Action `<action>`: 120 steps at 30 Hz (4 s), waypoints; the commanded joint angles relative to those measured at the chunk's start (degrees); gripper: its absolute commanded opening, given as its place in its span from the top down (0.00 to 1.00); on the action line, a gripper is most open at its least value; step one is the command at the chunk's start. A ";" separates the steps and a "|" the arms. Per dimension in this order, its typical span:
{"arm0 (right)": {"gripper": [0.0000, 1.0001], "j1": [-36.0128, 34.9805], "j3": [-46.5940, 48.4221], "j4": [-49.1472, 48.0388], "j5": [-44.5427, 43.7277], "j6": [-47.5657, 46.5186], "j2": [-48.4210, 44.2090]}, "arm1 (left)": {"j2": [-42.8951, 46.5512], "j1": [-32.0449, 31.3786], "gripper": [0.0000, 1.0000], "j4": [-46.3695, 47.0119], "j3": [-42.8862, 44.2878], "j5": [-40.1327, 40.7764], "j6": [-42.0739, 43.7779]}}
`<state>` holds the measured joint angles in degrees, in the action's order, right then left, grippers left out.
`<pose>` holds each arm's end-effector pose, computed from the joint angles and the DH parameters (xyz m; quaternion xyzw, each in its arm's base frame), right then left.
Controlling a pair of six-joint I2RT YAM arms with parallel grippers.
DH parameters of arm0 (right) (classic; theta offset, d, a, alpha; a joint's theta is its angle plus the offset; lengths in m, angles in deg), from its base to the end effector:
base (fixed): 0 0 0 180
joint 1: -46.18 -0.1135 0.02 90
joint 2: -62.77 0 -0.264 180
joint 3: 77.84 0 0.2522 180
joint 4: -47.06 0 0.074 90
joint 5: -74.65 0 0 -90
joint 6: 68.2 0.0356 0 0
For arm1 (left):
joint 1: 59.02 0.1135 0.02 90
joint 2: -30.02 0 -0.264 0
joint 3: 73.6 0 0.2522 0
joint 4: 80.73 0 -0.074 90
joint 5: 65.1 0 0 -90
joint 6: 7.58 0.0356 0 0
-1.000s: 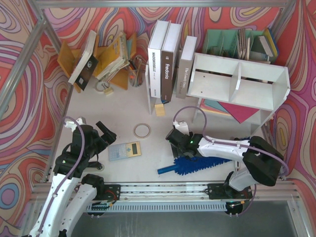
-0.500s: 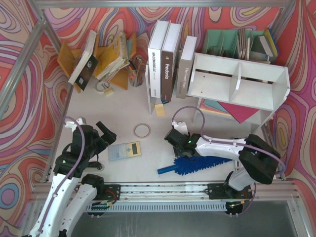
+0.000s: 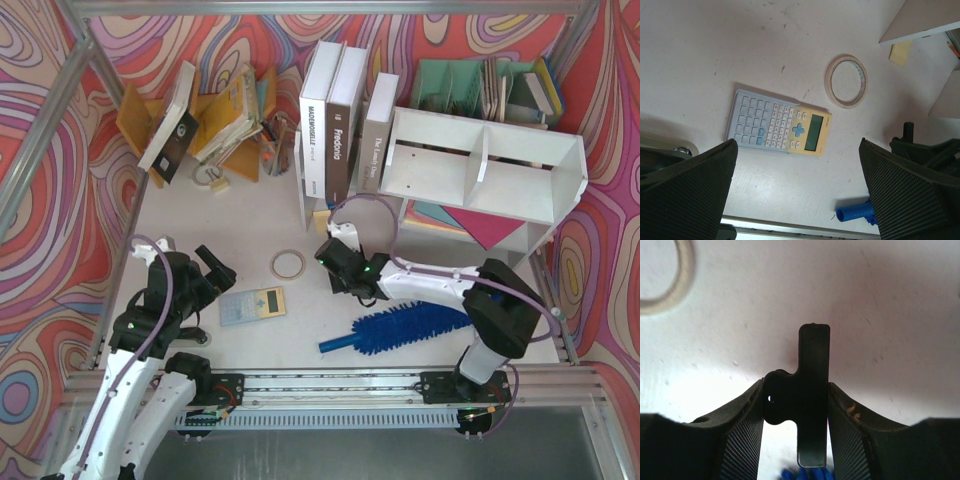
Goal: Dust the bookshelf with a duster
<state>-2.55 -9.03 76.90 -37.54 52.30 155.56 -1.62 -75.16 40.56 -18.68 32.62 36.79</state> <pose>0.2254 0.2365 0.1884 -0.0888 0.9305 0.0534 0.3514 0.1127 -0.0276 0.2883 -0.2555 0.8497 -0.1834 0.4232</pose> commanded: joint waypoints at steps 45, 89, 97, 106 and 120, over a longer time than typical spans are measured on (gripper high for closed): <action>0.27 -9.46 -10.48 24.35 -20.05 31.13 -19.66 | -0.14 -0.20 0.02 0.83 -1.09 0.36 1.58; 0.27 29.89 -22.48 30.62 -20.86 38.59 -47.89 | -1.05 -0.21 0.02 3.74 -2.20 -3.50 2.98; 0.24 39.36 -23.65 20.47 -14.89 25.53 -48.56 | -0.90 -0.21 0.01 3.51 -2.18 -3.35 2.84; 0.18 54.18 -24.58 14.74 -1.26 15.76 -45.54 | -0.79 -0.21 0.02 3.47 -2.18 -3.16 2.88; 0.30 57.42 -24.80 14.60 0.94 17.58 -41.48 | -0.68 -0.21 0.02 3.28 -2.03 -2.82 2.87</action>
<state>54.15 -33.29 91.61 -36.25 69.18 113.29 -2.71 -75.16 43.60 -19.86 29.63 38.96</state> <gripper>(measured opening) 0.706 0.984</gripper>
